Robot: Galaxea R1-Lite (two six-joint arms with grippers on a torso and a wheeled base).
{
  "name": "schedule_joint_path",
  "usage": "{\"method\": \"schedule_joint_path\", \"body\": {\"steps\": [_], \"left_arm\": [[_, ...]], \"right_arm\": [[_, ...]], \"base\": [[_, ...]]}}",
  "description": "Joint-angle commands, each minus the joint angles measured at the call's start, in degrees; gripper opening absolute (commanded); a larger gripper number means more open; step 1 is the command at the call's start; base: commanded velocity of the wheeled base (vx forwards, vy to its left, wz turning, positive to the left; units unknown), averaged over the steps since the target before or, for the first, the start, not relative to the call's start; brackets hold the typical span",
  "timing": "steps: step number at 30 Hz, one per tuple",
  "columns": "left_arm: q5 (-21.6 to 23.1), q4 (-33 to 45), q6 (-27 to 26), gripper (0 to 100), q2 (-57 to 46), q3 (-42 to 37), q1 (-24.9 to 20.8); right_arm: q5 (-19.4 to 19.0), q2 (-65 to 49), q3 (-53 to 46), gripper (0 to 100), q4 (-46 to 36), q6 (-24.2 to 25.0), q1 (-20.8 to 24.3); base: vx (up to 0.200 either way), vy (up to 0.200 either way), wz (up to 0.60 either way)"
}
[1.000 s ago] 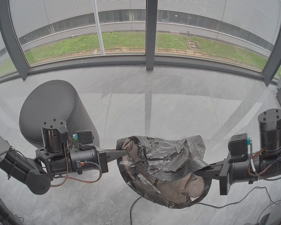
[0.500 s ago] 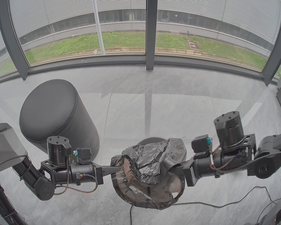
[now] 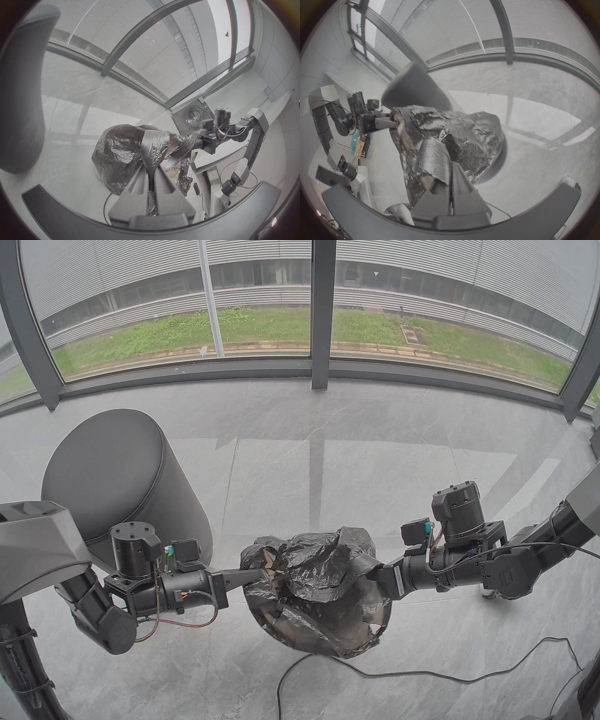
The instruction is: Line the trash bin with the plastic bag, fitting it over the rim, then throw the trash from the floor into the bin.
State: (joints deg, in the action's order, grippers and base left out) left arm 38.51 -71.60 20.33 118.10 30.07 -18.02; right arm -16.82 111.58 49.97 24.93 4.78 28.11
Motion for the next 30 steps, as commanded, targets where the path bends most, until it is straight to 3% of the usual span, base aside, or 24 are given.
{"method": "schedule_joint_path", "body": {"steps": [1,8,15,19,23,30], "left_arm": [[-0.01,-2.23,2.69,0,8.64,7.28,-4.83],[-0.37,-2.76,5.24,0,12.06,12.38,-7.56],[-1.68,-6.63,5.59,0,13.12,9.74,-5.71],[-1.68,-9.26,7.0,0,13.73,11.23,-4.22],[-2.3,-9.53,10.43,0,15.23,16.16,-4.75],[-2.39,-9.53,10.52,0,19.62,24.51,-5.36]], "right_arm": [[0.04,0.13,-4.71,0,0.38,-0.21,-6.23],[0.21,0.48,-6.73,0,0.91,-0.38,-8.34],[0.04,7.07,-4.79,0,10.31,-3.11,-8.16],[0.04,8.74,-1.19,0,10.93,-4.78,-7.72],[0.3,9.88,4.52,0,10.67,-4.87,-8.6],[0.56,11.47,4.44,0,11.11,-6.89,-10.8]], "base": [[0.0,0.0,0.0],[0.0,0.0,0.0],[0.0,0.0,0.0],[0.0,0.0,0.0],[0.0,0.0,0.0],[0.0,0.0,0.0]]}}
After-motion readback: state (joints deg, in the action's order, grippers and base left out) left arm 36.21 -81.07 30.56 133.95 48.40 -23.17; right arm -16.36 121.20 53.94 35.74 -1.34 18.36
